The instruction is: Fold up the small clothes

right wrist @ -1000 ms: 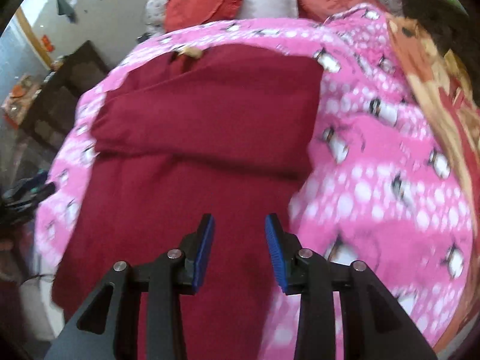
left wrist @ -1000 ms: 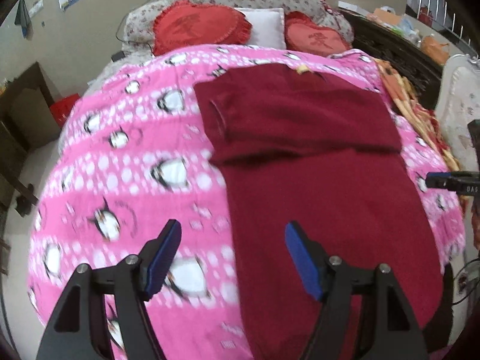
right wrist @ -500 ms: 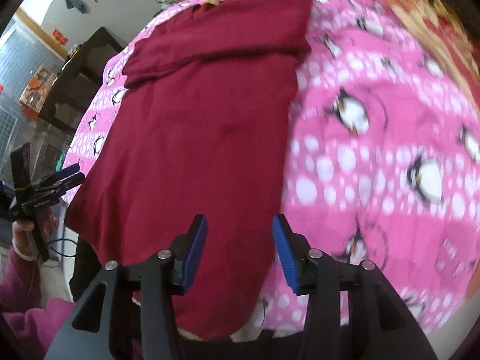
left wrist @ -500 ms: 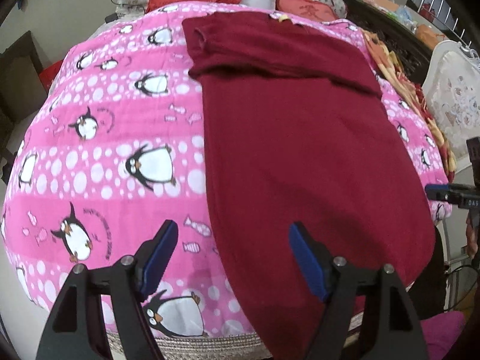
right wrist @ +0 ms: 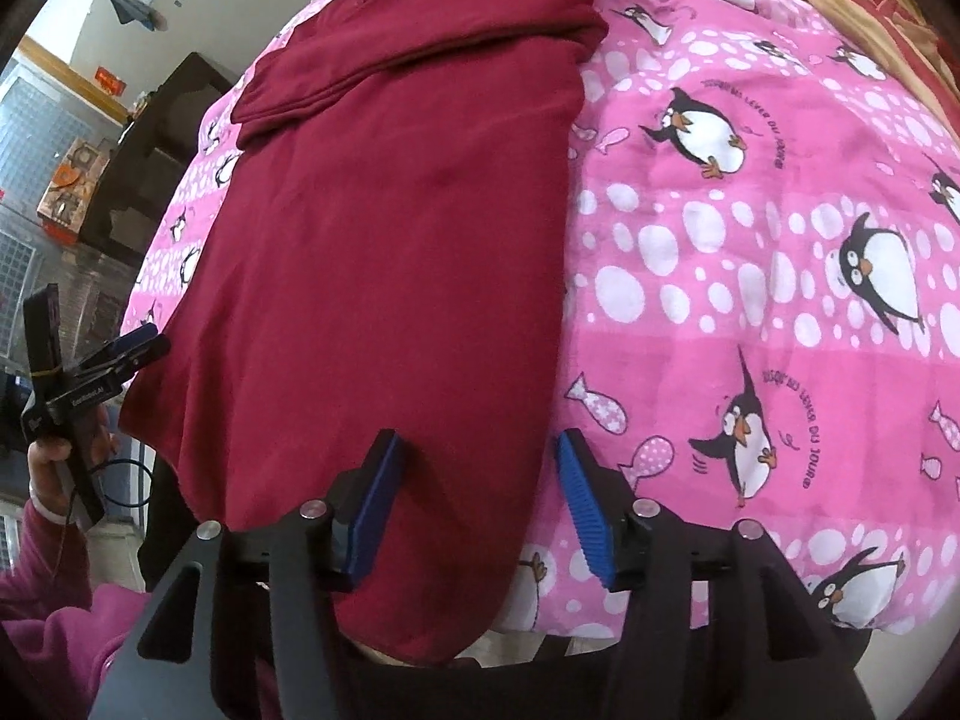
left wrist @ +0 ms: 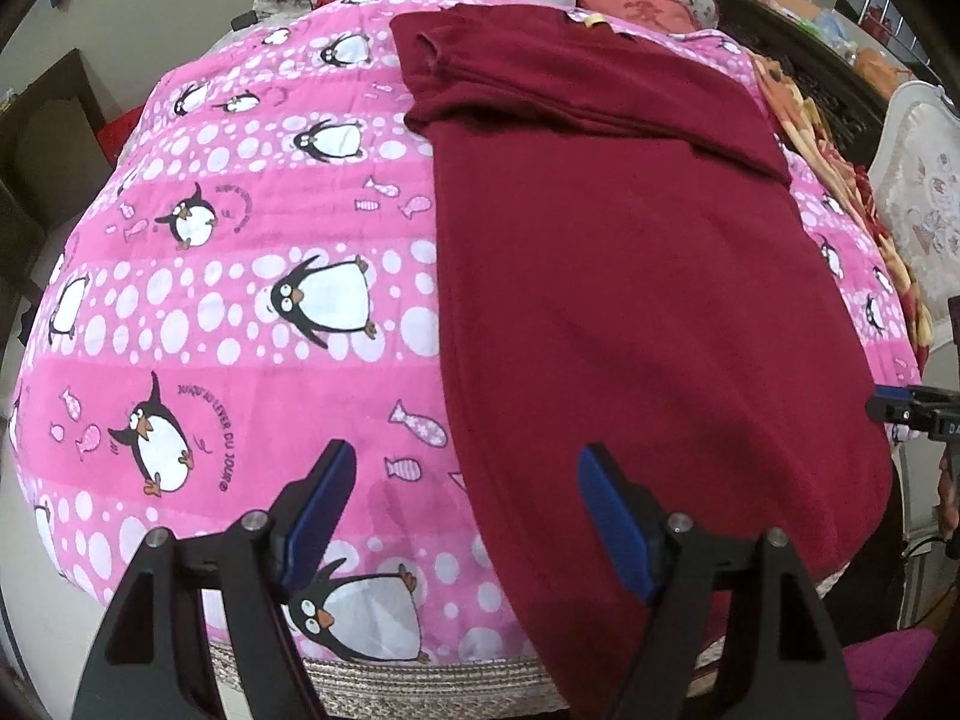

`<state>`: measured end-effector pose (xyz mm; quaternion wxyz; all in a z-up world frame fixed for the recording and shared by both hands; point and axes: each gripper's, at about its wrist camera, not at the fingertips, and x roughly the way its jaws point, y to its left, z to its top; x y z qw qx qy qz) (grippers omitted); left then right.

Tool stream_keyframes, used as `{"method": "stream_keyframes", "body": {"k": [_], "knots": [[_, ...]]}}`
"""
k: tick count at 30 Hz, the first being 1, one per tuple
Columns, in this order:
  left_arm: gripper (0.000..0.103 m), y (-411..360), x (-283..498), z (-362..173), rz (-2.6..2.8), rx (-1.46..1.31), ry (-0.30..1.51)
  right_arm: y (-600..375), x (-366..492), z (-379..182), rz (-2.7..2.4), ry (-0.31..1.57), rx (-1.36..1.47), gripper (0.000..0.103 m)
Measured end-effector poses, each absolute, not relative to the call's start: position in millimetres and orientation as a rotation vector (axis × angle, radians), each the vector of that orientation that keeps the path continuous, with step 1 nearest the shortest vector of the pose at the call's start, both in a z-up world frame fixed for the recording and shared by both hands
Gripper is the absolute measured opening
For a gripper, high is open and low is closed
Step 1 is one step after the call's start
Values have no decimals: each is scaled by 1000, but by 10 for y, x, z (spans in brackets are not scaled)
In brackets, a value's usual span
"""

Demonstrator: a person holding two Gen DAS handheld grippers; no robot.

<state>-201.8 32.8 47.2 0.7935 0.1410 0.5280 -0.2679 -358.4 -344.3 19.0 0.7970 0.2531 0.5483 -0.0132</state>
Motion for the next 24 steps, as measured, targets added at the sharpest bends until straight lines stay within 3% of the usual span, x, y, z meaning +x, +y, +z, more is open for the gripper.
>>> {"method": "stream_keyframes", "body": {"k": [6, 7, 8, 13, 21, 24], "knots": [[80, 330, -1996, 450, -575, 304, 1144, -3424, -3580, 174, -31, 1161, 549, 34], [80, 329, -1994, 448, -575, 303, 1147, -3409, -3572, 181, -36, 1149, 547, 31], [80, 327, -1994, 446, -576, 302, 1148, -3403, -3589, 191, -39, 1133, 541, 21], [80, 319, -2034, 441, -601, 292, 1171, -3298, -3603, 258, -38, 1096, 454, 0], [80, 292, -2134, 319, -646, 276, 1276, -3432, -3686, 230, -41, 1081, 552, 0], [80, 292, -2155, 271, -650, 295, 1292, -3496, -3780, 160, -9, 1079, 644, 8]]}}
